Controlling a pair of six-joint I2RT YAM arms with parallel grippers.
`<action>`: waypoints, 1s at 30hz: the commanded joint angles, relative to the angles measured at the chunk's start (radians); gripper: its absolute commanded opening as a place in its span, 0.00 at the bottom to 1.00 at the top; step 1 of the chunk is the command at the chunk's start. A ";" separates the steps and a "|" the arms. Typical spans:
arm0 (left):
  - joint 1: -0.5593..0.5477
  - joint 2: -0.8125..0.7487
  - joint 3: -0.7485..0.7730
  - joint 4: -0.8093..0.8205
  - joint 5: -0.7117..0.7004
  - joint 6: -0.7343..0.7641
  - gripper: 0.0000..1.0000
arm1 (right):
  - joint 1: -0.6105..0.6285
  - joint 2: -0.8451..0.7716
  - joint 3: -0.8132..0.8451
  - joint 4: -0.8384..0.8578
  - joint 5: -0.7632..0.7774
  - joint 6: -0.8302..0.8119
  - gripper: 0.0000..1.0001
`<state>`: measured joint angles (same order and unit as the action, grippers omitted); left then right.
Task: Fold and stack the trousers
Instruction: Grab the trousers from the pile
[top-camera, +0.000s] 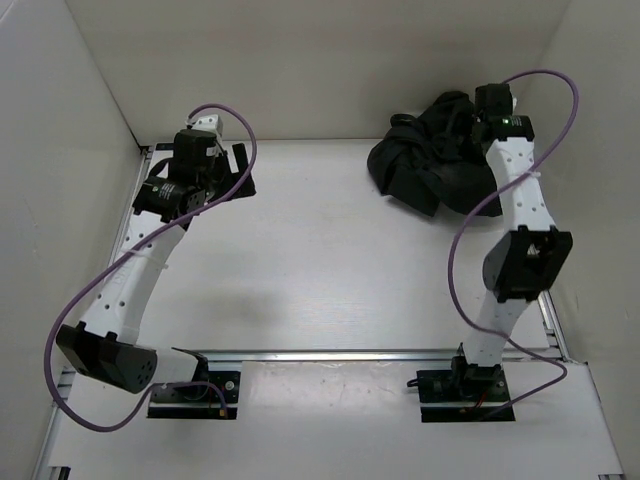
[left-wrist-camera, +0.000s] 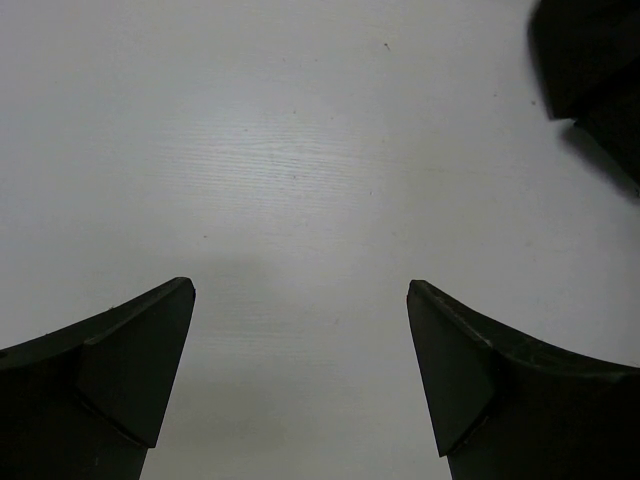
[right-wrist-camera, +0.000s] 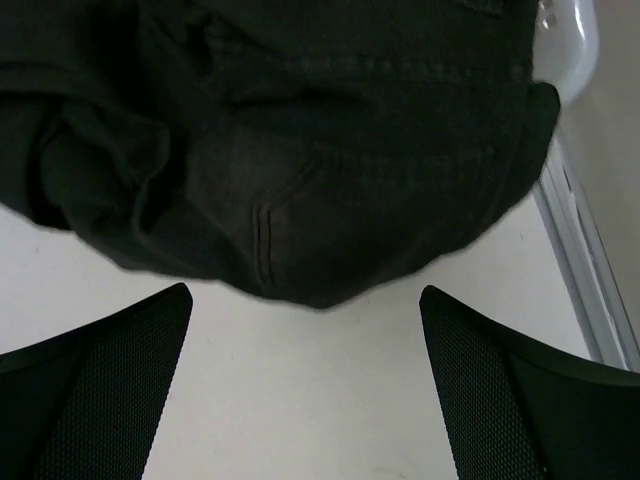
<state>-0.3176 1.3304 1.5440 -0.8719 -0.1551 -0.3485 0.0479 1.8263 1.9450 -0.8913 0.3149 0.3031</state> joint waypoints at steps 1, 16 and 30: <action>-0.001 -0.017 0.001 -0.009 0.020 0.002 1.00 | -0.037 0.146 0.214 -0.111 -0.100 -0.015 1.00; -0.001 0.079 0.041 -0.041 0.104 -0.007 1.00 | -0.086 0.518 0.571 -0.065 0.005 0.028 0.00; 0.017 0.026 0.071 -0.074 0.007 -0.157 1.00 | 0.145 -0.102 0.519 0.150 -0.180 -0.097 0.00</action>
<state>-0.3164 1.4265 1.5742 -0.9188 -0.0776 -0.4221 0.0792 1.8824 2.4241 -0.8742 0.2287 0.2779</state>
